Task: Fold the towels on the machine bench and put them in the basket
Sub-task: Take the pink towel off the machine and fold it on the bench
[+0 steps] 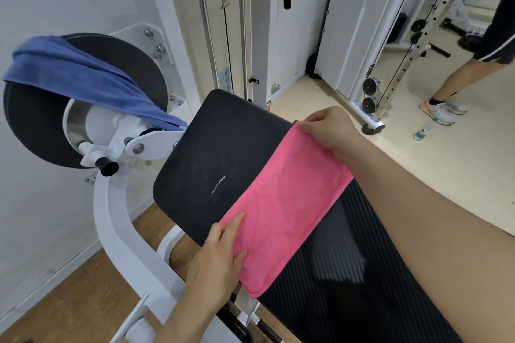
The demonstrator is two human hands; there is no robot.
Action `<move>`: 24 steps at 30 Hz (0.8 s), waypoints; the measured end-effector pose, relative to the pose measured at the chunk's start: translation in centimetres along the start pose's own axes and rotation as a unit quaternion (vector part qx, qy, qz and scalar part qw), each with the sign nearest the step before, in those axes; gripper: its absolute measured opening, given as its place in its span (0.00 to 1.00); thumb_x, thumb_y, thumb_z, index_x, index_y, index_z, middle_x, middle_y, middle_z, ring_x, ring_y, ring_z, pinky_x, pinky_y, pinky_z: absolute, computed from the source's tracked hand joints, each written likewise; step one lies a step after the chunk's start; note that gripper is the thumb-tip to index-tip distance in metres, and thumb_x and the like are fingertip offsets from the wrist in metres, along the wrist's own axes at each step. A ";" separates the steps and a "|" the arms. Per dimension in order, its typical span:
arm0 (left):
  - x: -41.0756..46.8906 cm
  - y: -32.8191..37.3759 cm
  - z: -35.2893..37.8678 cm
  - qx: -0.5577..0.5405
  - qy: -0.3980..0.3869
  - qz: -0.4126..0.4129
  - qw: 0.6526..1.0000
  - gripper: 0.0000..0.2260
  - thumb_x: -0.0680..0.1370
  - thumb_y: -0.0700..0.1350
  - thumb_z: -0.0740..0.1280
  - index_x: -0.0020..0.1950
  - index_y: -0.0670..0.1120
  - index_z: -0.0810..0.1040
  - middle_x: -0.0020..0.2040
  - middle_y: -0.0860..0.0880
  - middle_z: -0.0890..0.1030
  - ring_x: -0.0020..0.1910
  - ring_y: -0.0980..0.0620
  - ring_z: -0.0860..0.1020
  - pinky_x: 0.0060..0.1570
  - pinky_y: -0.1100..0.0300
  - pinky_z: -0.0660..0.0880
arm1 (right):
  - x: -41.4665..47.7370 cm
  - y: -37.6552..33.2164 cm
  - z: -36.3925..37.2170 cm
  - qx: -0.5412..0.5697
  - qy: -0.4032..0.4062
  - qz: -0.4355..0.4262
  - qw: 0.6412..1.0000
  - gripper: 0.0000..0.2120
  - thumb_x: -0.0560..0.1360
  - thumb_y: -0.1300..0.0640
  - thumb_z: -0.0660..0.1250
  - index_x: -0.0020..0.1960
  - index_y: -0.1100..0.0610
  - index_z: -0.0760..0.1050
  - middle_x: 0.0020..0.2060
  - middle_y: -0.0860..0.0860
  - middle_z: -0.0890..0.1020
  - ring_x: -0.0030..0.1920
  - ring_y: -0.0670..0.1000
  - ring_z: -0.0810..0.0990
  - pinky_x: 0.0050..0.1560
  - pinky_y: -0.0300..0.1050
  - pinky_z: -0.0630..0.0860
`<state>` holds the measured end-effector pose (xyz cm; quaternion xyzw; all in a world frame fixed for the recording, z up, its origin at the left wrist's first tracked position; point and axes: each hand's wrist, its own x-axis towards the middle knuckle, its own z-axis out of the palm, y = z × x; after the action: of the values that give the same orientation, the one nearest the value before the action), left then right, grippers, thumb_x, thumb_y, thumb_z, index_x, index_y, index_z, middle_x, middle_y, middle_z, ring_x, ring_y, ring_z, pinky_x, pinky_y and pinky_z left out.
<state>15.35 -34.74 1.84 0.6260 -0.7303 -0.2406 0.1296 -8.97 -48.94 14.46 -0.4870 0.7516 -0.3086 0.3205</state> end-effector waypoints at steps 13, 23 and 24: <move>0.0 1.8 -0.3 0.106 -0.003 0.092 0.990 0.43 0.69 0.61 0.70 0.77 0.63 0.46 0.76 0.55 0.49 0.72 0.51 0.53 0.61 0.52 0.73 | -7.1 1.8 4.8 0.134 -0.197 -0.074 0.968 0.19 0.79 0.60 0.63 0.69 0.51 0.69 0.59 0.49 0.76 0.41 0.48 0.79 0.40 0.42 0.78; 0.4 1.2 0.2 0.139 -0.053 0.082 0.986 0.51 0.68 0.66 0.70 0.72 0.66 0.30 0.77 0.54 0.31 0.75 0.47 0.43 0.65 0.45 0.69 | -9.8 4.0 7.4 -0.094 -0.044 -0.266 0.958 0.29 0.74 0.65 0.62 0.73 0.49 0.65 0.66 0.48 0.73 0.53 0.48 0.79 0.52 0.48 0.77; 0.4 1.1 0.3 0.134 -0.051 0.084 0.986 0.51 0.68 0.66 0.69 0.72 0.65 0.30 0.77 0.54 0.32 0.76 0.47 0.43 0.65 0.45 0.69 | -11.1 4.6 8.0 -0.165 -0.020 -0.299 0.940 0.27 0.72 0.64 0.63 0.71 0.51 0.67 0.65 0.51 0.73 0.56 0.52 0.77 0.52 0.50 0.77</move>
<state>14.16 -34.97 2.09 0.5610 -0.8118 -0.1598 0.0269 -1.67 -38.29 8.05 -0.7416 0.6050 -0.2519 0.1434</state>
